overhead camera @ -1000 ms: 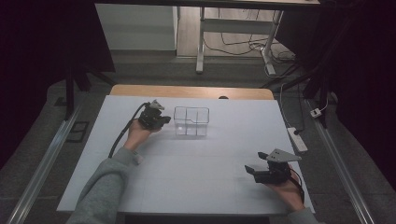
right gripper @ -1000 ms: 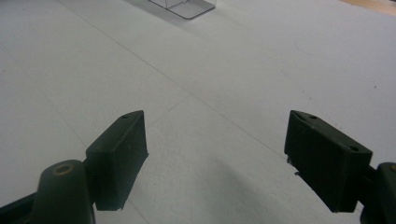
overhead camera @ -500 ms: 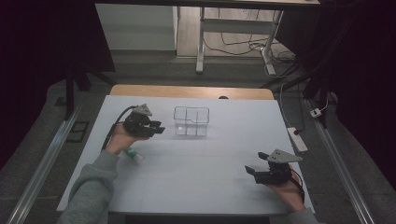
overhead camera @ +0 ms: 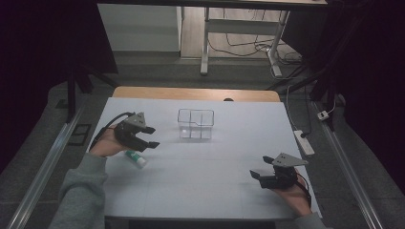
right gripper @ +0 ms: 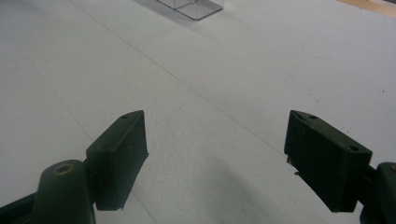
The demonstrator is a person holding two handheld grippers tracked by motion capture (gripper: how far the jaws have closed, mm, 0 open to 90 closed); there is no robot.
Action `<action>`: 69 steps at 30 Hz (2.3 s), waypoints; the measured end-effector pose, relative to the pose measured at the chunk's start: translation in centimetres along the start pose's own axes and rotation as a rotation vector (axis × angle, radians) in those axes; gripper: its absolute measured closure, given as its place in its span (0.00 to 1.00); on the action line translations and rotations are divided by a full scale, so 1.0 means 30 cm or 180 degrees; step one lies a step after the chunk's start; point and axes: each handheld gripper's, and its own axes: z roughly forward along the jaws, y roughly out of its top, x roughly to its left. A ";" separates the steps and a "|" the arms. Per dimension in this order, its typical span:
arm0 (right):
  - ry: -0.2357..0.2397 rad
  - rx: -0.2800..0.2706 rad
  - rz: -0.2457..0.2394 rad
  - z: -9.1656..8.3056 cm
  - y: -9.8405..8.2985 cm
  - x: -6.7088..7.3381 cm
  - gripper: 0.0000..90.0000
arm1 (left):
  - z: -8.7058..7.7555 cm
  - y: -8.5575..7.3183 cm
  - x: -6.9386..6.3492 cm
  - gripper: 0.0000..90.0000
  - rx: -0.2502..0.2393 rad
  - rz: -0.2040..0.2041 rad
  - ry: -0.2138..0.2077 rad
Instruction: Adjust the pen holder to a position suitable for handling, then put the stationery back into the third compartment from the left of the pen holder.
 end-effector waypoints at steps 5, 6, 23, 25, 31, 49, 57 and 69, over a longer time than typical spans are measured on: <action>-0.0005 0.0008 -0.0009 -0.004 0.000 -0.001 0.23 | -0.020 -0.014 -0.008 0.35 0.0062 0.0174 -0.0093; -0.0004 0.0009 -0.0006 -0.004 0.000 -0.001 0.23 | -0.025 -0.019 -0.007 0.35 0.0067 0.0181 -0.0096; 0.0005 -0.0072 -0.0023 -0.018 0.006 0.006 0.23 | -0.094 -0.102 0.024 0.36 0.0035 0.0283 -0.0255; 0.0003 -0.0077 -0.0016 -0.022 0.010 0.006 0.23 | -0.095 -0.100 0.021 0.36 0.0045 0.0316 -0.0244; 0.0011 -0.0107 -0.0024 -0.032 0.012 0.013 0.23 | -0.091 -0.103 0.018 0.35 0.0046 0.0451 -0.0333; 0.0037 -0.0009 -0.0059 -0.016 0.009 0.027 0.23 | -0.001 -0.158 0.017 0.36 0.0667 0.0831 -0.0572; 0.0041 -0.0021 -0.0065 -0.019 0.008 0.028 0.24 | 0.048 -0.168 0.033 0.39 0.0806 0.1045 -0.0593; 0.0081 -0.0016 -0.0083 -0.018 0.007 0.031 0.24 | 0.118 -0.154 0.014 0.41 0.1054 0.1361 -0.0589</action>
